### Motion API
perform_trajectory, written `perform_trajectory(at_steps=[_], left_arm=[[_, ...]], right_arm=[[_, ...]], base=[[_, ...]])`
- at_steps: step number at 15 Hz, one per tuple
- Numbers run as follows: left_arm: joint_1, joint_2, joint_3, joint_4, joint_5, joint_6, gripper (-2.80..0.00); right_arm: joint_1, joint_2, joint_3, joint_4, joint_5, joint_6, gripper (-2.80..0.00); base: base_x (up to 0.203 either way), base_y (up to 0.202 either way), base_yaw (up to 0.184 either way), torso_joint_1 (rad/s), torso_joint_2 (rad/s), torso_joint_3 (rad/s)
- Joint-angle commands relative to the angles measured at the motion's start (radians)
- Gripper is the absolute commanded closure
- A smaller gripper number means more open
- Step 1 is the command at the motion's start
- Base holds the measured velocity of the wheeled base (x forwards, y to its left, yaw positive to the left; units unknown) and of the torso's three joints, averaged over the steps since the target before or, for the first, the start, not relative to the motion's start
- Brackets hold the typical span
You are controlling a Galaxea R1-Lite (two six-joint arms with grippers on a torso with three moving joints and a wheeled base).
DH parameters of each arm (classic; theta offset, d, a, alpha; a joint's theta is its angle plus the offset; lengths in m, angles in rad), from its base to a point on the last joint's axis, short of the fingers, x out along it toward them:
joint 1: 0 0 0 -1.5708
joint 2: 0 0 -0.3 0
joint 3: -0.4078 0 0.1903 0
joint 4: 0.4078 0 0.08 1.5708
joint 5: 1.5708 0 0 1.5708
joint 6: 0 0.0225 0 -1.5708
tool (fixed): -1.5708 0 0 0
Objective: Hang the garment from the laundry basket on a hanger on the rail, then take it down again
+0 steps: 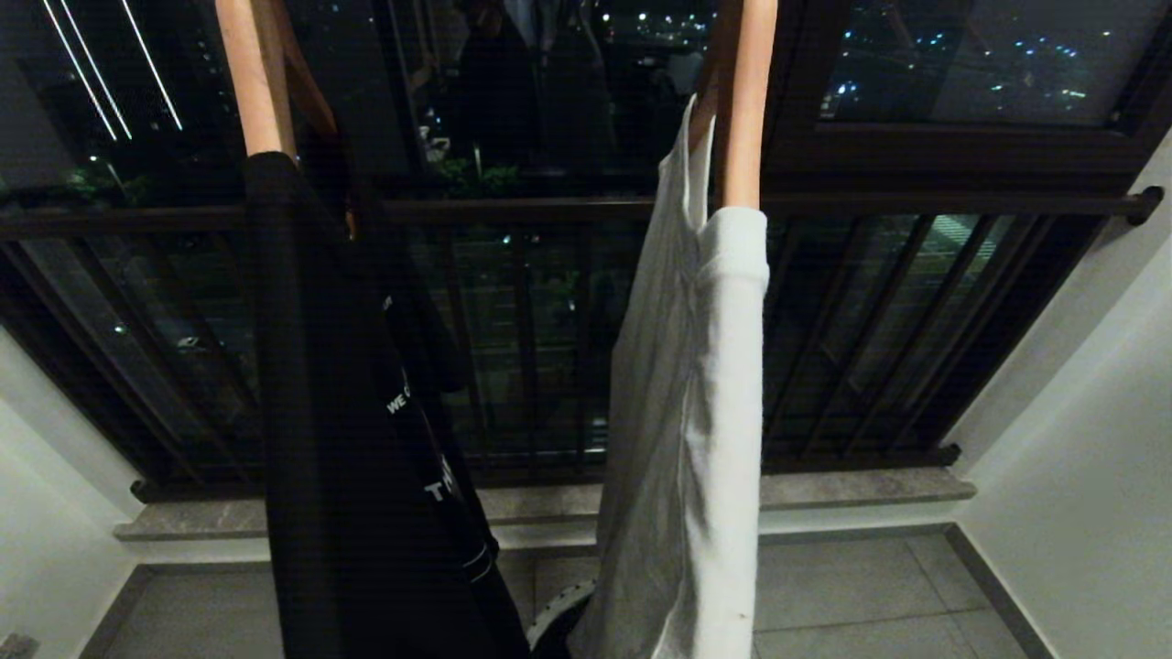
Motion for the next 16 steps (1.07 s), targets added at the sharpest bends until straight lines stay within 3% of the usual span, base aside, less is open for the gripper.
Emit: perform_trajectory(at_steps=[1, 6, 11, 16], left_arm=[[0.000, -0.001, 0.003, 0.000, 0.000, 0.000, 0.00], [0.000, -0.001, 0.003, 0.000, 0.000, 0.000, 0.00], [0.000, -0.001, 0.003, 0.000, 0.000, 0.000, 0.00], [0.000, -0.001, 0.003, 0.000, 0.000, 0.000, 0.00]], right_arm=[[-0.001, 0.034, -0.046, 0.011, 0.015, 0.000, 0.00], [0.000, 0.187, -0.169, 0.014, 0.087, 0.005, 0.00], [0.000, 0.345, -0.330, 0.016, 0.195, 0.062, 0.00], [0.000, 0.536, -0.519, 0.015, 0.363, 0.064, 0.00]], base=[[0.000, 0.000, 0.000, 0.000, 0.00, 0.000], [0.000, 0.000, 0.000, 0.000, 0.00, 0.000], [0.000, 0.000, 0.000, 0.000, 0.00, 0.000], [0.000, 0.000, 0.000, 0.000, 0.00, 0.000]])
